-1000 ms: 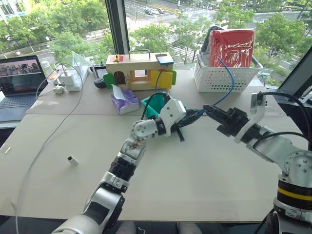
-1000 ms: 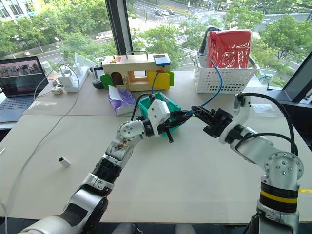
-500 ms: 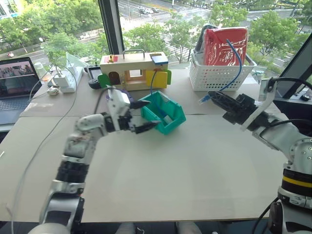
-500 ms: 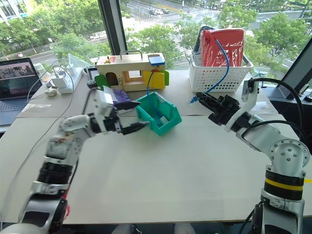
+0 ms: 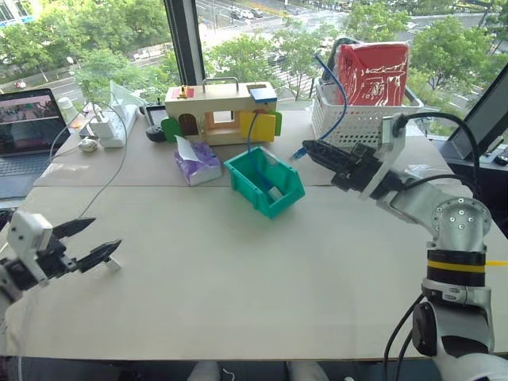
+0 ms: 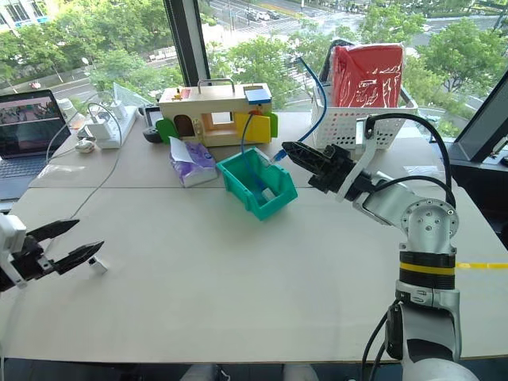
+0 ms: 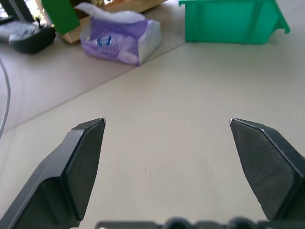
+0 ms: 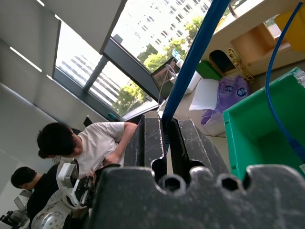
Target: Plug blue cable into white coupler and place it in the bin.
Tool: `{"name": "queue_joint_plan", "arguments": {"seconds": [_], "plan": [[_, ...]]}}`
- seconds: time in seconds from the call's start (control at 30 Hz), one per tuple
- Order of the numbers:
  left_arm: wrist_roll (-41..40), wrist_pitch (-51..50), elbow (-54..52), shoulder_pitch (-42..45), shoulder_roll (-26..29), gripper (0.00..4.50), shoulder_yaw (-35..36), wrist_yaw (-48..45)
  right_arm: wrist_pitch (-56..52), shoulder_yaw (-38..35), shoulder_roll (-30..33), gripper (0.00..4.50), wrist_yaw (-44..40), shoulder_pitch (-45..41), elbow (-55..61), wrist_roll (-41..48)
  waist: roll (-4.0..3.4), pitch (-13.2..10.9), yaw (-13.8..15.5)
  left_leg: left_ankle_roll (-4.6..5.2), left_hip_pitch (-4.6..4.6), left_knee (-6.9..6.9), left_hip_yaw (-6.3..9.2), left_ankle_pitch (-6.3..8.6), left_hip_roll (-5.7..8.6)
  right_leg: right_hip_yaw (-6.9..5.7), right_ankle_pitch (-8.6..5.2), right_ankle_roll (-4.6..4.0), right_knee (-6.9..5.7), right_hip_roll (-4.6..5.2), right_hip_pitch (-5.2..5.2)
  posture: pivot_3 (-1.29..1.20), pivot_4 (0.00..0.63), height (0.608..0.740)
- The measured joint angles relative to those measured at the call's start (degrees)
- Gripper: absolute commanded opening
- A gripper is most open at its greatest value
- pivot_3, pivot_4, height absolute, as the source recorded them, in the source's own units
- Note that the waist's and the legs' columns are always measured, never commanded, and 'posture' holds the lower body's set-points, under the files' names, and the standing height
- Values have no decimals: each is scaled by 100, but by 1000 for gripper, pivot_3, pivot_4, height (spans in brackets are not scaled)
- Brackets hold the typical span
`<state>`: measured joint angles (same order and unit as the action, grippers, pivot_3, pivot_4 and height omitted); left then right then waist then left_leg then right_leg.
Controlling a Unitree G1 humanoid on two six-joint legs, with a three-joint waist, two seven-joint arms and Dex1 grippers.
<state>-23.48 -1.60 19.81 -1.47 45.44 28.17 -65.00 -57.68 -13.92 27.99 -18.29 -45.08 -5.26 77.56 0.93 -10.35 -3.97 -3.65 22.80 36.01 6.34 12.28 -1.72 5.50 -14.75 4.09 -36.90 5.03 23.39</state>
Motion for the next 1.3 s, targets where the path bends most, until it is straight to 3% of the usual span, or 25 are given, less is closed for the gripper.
{"name": "queue_joint_plan", "arguments": {"seconds": [0.17, 0.27, 0.57, 0.8, 0.9, 0.97, 1.1, 1.3], "plan": [[257, 362, 852, 379, -17, 4471, -310, 34, -14, -41, 3, 0, -20, -4, 7, -82, 0, 0, -9, 0, 0, 0, 0, 0, 0, 0, 0, -1, -6, -1, 4, 0, 150, 740], [372, 724, 1244, 540, -14, 3832, -451, -48, -30, -59, 24, 0, -19, -4, 21, -93, 0, 0, -6, 0, -2, 0, -1, 0, 0, 0, 0, -1, -9, 1, 5, 0, 150, 740], [332, 999, 1938, 1039, 12, 660, -649, -577, -37, -145, 47, 0, 6, -3, 91, -109, -1, 1, -5, 1, -14, 0, -2, -2, 0, 1, 0, -3, -20, 0, 0, 0, 150, 740], [111, -130, 417, 1119, -131, 686, -1423, -1068, -42, -288, 161, 0, 117, 97, 298, -108, 0, 0, 38, 1, 0, 5, 0, -2, 1, -1, 0, -3, -16, 3, 1, 0, 150, 740], [82, -628, -411, 1648, -490, 686, -1966, -948, -41, -358, 200, 0, 226, 176, 439, -94, 0, 0, 70, 0, 4, 15, 1, -2, 2, -2, 1, -2, -16, 3, -1, 0, 150, 740], [239, -895, -764, 2381, -1124, 686, -2540, -579, -39, -516, 232, 0, 383, 366, 672, -61, 1, 1, 124, 0, 5, 24, 1, -2, 4, -3, 2, -1, -15, 3, -5, 0, 150, 740], [551, -1029, -620, 3181, -2108, 686, -3248, -38, -36, -735, 245, 0, 695, 660, 1066, 143, 2, 1, 66, 2, 6, 25, 0, -1, 4, -1, 2, -1, -11, 2, -6, 0, 150, 740], [1047, -889, -72, 3561, -2531, 686, -3963, 52, 3, -955, 400, 0, 1180, 1118, 1708, 249, 1, 1, -32, 4, 2, 24, 0, -1, 4, 1, 1, -1, -13, -1, -6, 0, 150, 740]]}}
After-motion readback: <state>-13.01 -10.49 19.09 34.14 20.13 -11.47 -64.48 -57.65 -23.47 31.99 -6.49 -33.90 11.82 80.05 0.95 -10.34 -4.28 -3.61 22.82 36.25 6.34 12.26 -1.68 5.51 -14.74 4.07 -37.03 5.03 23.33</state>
